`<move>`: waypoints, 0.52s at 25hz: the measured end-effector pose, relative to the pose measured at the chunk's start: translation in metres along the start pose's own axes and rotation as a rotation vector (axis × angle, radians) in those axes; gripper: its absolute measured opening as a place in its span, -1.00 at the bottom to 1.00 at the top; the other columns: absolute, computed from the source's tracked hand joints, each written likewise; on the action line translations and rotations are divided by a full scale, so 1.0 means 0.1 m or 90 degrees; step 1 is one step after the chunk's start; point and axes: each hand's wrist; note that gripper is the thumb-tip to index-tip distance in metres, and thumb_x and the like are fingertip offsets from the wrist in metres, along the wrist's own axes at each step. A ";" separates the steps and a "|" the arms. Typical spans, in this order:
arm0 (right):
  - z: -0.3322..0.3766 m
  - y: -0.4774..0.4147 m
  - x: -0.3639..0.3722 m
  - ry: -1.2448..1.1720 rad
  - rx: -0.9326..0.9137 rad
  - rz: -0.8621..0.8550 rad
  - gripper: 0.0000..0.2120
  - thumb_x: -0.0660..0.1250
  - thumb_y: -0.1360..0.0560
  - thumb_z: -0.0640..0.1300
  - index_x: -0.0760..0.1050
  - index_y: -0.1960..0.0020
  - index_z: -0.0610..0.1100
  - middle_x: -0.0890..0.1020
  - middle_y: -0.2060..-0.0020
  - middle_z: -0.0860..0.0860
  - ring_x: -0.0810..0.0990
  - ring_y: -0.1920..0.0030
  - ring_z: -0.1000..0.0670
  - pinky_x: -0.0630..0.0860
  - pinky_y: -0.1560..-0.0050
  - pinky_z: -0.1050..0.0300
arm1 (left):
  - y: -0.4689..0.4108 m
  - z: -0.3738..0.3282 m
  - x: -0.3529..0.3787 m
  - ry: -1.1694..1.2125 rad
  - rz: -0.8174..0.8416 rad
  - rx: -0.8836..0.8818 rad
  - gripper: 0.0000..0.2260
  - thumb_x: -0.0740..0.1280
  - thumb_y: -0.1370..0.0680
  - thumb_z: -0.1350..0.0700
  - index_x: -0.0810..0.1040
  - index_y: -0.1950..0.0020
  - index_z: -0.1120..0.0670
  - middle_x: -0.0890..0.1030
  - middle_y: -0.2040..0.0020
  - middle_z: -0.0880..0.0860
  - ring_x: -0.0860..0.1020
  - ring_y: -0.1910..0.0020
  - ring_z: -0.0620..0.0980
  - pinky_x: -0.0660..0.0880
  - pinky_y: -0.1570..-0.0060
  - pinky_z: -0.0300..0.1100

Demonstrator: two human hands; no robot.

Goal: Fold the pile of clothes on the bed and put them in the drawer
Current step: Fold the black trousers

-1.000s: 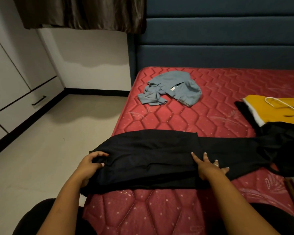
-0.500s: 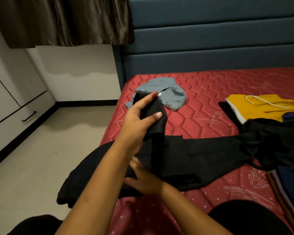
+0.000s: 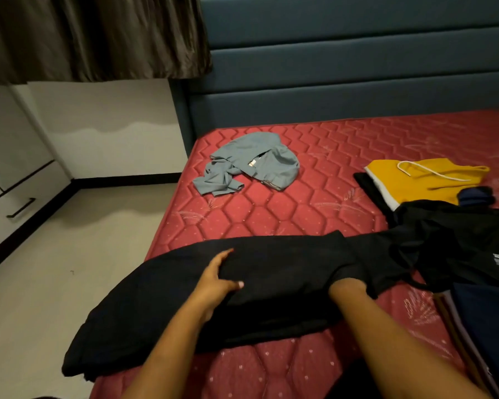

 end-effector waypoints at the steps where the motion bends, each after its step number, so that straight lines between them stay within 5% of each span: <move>1: -0.01 -0.07 0.21 0.066 -0.030 0.000 -0.49 0.00 -0.68 -0.05 0.02 -0.55 -0.25 0.06 -0.54 -0.17 0.08 -0.52 -0.16 0.04 -0.47 -0.01 | 0.01 0.24 0.06 0.029 -0.030 -0.059 -0.28 0.41 -0.38 0.48 0.32 -0.39 -0.08 0.49 -0.29 0.08 0.52 -0.15 -0.01 0.50 -0.16 -0.16; 4: -0.01 -0.15 0.50 0.222 -0.101 0.215 -0.54 0.12 -0.61 -0.01 0.28 -0.48 -0.12 0.33 -0.44 -0.12 0.30 -0.41 -0.19 0.28 -0.39 -0.16 | -0.13 0.48 0.13 0.109 -0.214 -0.136 -0.38 0.45 -0.45 0.29 0.23 -0.38 -0.02 0.52 -0.08 0.09 0.54 -0.08 0.10 0.48 -0.18 -0.02; 7: 0.15 -0.03 0.22 0.083 0.123 0.178 -0.66 0.16 -0.61 -0.06 0.45 -0.35 -0.04 0.48 -0.32 0.04 0.42 -0.34 -0.05 0.39 -0.32 0.03 | -0.25 0.40 0.16 0.073 -0.312 -0.213 -0.50 0.52 -0.41 0.11 0.27 -0.17 0.10 0.50 -0.10 0.16 0.53 -0.06 0.14 0.49 -0.18 -0.02; 10: 0.07 0.01 0.16 0.004 0.128 0.295 -0.62 0.12 -0.64 -0.06 0.35 -0.44 -0.07 0.39 -0.41 0.05 0.35 -0.41 0.00 0.33 -0.35 0.12 | -0.27 0.43 0.20 0.038 -0.308 -0.257 -0.48 0.58 -0.33 0.08 0.45 -0.13 0.26 0.56 -0.08 0.14 0.56 -0.02 0.12 0.52 -0.12 -0.06; 13: 0.02 0.14 0.04 -0.014 0.132 0.302 -0.61 0.09 -0.63 -0.05 0.37 -0.42 -0.06 0.37 -0.43 0.01 0.39 -0.38 -0.04 0.34 -0.34 0.09 | -0.30 0.36 0.23 0.103 -0.161 -0.272 -0.70 0.50 -0.42 0.20 0.49 -0.07 0.20 0.60 0.00 0.17 0.58 0.11 0.09 0.56 0.08 -0.10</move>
Point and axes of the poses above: each hand's wrist, its own y-axis away from the middle knuckle, its own x-axis out of the palm, z = x × y
